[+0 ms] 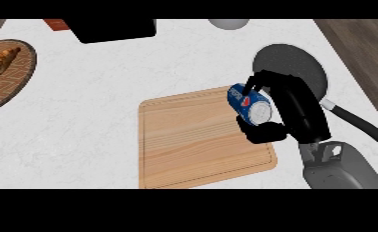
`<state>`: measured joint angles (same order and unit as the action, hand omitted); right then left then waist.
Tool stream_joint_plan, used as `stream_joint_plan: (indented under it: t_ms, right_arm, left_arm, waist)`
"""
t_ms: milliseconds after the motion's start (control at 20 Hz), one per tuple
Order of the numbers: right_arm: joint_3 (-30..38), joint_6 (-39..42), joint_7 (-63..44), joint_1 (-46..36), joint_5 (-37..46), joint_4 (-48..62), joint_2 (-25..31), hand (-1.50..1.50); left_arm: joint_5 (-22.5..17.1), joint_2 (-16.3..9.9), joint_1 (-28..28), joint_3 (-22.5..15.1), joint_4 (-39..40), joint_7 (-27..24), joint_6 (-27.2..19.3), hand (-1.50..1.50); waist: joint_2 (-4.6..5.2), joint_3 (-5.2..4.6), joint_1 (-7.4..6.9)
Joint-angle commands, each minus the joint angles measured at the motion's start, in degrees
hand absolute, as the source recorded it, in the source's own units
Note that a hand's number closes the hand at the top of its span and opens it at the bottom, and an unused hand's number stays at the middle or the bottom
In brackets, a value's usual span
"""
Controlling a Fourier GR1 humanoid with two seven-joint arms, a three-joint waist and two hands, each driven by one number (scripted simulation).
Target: Pick the can from the cutting board and place it in the pan
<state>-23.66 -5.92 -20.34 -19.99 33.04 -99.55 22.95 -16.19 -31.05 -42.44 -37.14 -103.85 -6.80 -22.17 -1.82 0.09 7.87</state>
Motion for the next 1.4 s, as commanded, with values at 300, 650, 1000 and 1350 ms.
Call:
stream_joint_plan:
  t_ms: [300, 650, 1000, 1350]
  right_arm:
    - [8.93, -6.55, -1.18, 2.95, -0.81, 0.93, 0.69, 1.50]
    - [15.22, -13.25, 2.46, 2.27, 3.70, 6.09, 4.20, 1.50]
    - [21.16, -18.26, 6.39, 0.00, 0.89, 12.50, 3.73, 1.50]
    - [22.97, -15.44, 8.60, -0.57, -2.46, 22.32, 4.45, 1.50]
  left_arm:
    - [1.79, 5.21, 16.31, 7.05, -6.94, -6.90, -1.57, 0.00]
    - [1.90, 4.28, 17.26, 6.45, -6.79, -7.60, -1.15, 0.00]
    - [1.83, 4.03, 19.48, 5.54, -7.06, -6.86, -0.72, 0.00]
    - [2.15, 4.02, 21.09, 4.02, -5.78, -7.87, 0.42, 0.00]
  waist:
    - [1.06, -0.09, -0.88]
    - [1.62, -0.02, -3.05]
    - [2.60, 0.22, -5.05]
    - [3.30, 0.03, -7.47]
